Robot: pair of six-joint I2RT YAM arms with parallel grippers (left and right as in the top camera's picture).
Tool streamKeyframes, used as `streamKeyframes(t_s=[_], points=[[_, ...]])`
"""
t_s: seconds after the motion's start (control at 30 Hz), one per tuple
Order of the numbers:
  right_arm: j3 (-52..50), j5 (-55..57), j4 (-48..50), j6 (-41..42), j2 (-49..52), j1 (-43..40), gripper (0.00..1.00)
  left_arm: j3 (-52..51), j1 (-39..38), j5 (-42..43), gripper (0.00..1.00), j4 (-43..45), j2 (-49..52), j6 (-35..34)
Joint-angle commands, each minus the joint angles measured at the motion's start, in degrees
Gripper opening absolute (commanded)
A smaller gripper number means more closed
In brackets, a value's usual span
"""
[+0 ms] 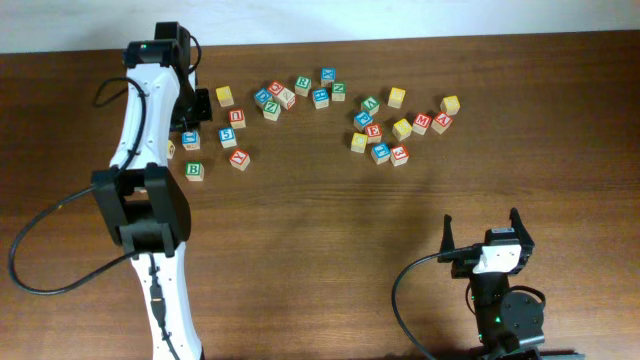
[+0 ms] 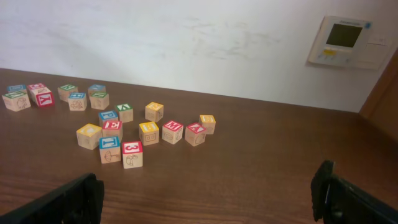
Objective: Spell out ICRA
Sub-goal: 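Lower the left gripper toward the red-bordered I block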
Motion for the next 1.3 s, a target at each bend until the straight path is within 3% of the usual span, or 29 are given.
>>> streamKeyframes(t_s=[0.0, 0.33, 1.03, 1.17, 1.27], points=[[-0.3, -0.3, -0.5, 0.3, -0.4, -0.3, 0.98, 0.7, 0.2, -8.2, 0.04, 1.4, 2.8, 0.3], [-0.3, -0.3, -0.5, 0.3, -0.4, -0.3, 0.98, 0.7, 2.9, -12.4, 0.02, 3.7, 4.3, 0.3], [-0.3, -0.3, -0.5, 0.3, -0.4, -0.3, 0.98, -1.9, 4.4, -7.1, 0.01, 8.0, 4.3, 0.3], [-0.3, -0.3, -0.5, 0.3, -0.4, -0.3, 0.98, -4.6, 4.5, -6.7, 0.06, 9.9, 4.3, 0.2], [-0.3, -0.3, -0.5, 0.3, -0.4, -0.3, 0.98, -5.2, 4.4, -0.9, 0.17, 11.3, 4.3, 0.3]])
